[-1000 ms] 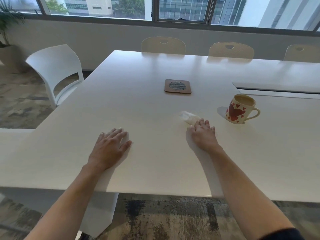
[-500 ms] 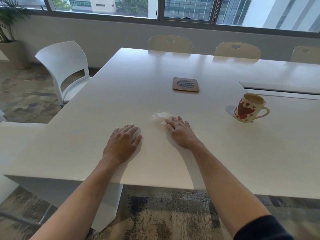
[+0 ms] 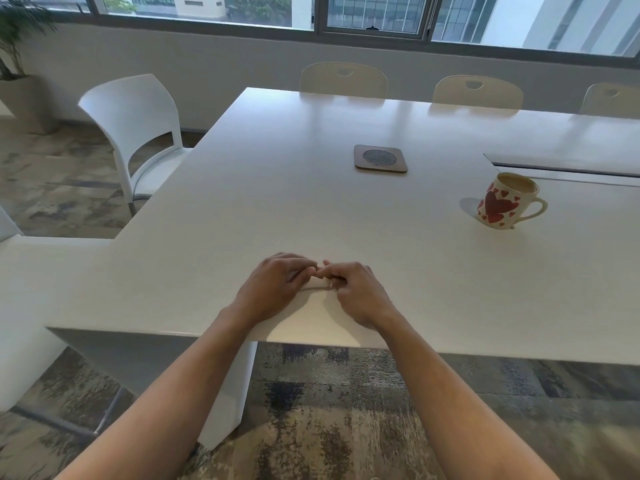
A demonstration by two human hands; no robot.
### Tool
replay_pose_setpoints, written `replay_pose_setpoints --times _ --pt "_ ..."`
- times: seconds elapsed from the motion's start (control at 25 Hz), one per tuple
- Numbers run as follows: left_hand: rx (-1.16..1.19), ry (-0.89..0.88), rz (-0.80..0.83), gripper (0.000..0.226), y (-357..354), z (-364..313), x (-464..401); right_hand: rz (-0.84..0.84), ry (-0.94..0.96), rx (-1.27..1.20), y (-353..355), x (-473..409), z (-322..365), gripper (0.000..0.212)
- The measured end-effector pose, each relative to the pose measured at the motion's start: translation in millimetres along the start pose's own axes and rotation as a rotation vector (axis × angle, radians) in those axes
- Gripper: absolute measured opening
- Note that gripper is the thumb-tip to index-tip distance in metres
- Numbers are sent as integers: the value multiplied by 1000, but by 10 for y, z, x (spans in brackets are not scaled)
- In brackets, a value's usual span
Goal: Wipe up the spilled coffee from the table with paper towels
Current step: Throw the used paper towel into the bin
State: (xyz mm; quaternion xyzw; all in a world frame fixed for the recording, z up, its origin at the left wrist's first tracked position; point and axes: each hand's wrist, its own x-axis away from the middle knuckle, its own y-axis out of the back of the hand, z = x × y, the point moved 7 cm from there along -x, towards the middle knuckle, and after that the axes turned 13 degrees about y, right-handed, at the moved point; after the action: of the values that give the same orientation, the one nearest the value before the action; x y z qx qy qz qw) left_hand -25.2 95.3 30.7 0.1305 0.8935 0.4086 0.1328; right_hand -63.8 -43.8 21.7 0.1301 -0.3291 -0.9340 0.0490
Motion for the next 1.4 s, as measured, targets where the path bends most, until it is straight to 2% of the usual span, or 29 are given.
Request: replay_pose_setpoints --times 0.12,0.28,0.4,0.56,0.72,1.04,1.2,1.28,1.4 --pt "112 92 15 27 65 62 162 -125 -5 -107 -35 -9 73 42" --pt "378 283 -78 36 275 209 373 -223 -15 -545 -257 -106 301 48" --pt "532 374 -164 39 439 379 568 -251 -35 -801 -504 -216 523 45" --pt "733 482 -344 32 653 642 956 -192 -76 -957 -951 -304 795 29" --pt "917 603 -544 19 813 949 1423 -20 14 -930 -1393 -273 1106 20" --pt "857 730 -899 16 1116 1386 2400 418 254 -624 -2198 40 1636 24" --pt "714 856 -955 18 1130 1728 2814 566 101 -697 -2635 307 1696 26" --pt "694 938 -935 23 1077 1990 3007 586 8 -744 -2887 351 1662 22" --pt "755 1017 -845 30 981 2379 3190 559 -105 -684 -3309 381 1521 16"
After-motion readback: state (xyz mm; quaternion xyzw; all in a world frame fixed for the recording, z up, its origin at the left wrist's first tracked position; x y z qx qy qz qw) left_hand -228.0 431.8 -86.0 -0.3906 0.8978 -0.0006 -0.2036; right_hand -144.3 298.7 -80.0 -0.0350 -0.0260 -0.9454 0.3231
